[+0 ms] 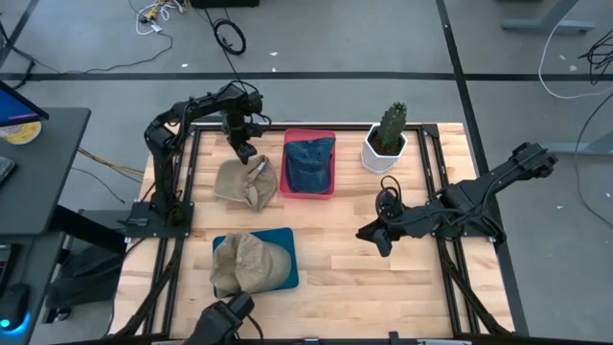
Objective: Pick & Place hat
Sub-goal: Put the brown cap into the blue bin
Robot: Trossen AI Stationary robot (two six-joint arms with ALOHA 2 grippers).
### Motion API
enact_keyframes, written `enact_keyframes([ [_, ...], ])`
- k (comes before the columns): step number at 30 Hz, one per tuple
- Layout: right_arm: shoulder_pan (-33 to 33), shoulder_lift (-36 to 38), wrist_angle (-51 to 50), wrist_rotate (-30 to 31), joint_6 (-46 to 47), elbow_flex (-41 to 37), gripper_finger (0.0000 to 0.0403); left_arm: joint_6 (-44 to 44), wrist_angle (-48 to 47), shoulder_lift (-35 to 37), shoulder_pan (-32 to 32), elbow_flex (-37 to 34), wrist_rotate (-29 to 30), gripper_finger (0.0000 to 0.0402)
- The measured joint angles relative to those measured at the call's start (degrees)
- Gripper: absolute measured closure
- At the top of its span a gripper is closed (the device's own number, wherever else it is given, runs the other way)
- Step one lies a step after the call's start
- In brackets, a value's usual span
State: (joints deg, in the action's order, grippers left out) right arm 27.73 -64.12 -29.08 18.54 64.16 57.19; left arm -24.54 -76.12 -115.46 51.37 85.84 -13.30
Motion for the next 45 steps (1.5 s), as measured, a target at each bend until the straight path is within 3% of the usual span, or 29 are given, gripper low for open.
enact_keyframes([
  [6, 0.0, 0.0, -0.2, 0.0, -0.2, 0.0, 0.0296, 0.6, -0.4, 0.0, -0.1, -0.6, -1.0, 0.0137],
  [18, -0.5, 0.0, -0.2, -0.1, -1.3, 0.0, 0.0296, 0.2, 3.1, 0.0, -0.5, -15.6, 0.7, 0.0184],
  [22, -1.4, 0.0, -0.2, -1.6, -1.9, 0.0, 0.0296, 0.7, 2.6, 0.1, -0.5, -16.3, 0.7, 0.0236],
  [30, -1.7, 0.0, -0.2, -2.6, -3.1, 0.0, 0.0296, -0.1, -1.4, 4.6, -0.5, -14.4, 0.5, 0.0386],
  [37, -1.7, 0.1, -0.2, -2.6, -4.3, 0.0, 0.0296, -0.1, -5.2, 11.9, -0.5, -11.7, 1.7, 0.0391],
  [45, -1.7, 0.1, -0.2, -3.1, -5.1, 0.0, 0.0296, 2.5, -6.8, 25.0, -0.6, -7.8, 2.1, 0.0391],
])
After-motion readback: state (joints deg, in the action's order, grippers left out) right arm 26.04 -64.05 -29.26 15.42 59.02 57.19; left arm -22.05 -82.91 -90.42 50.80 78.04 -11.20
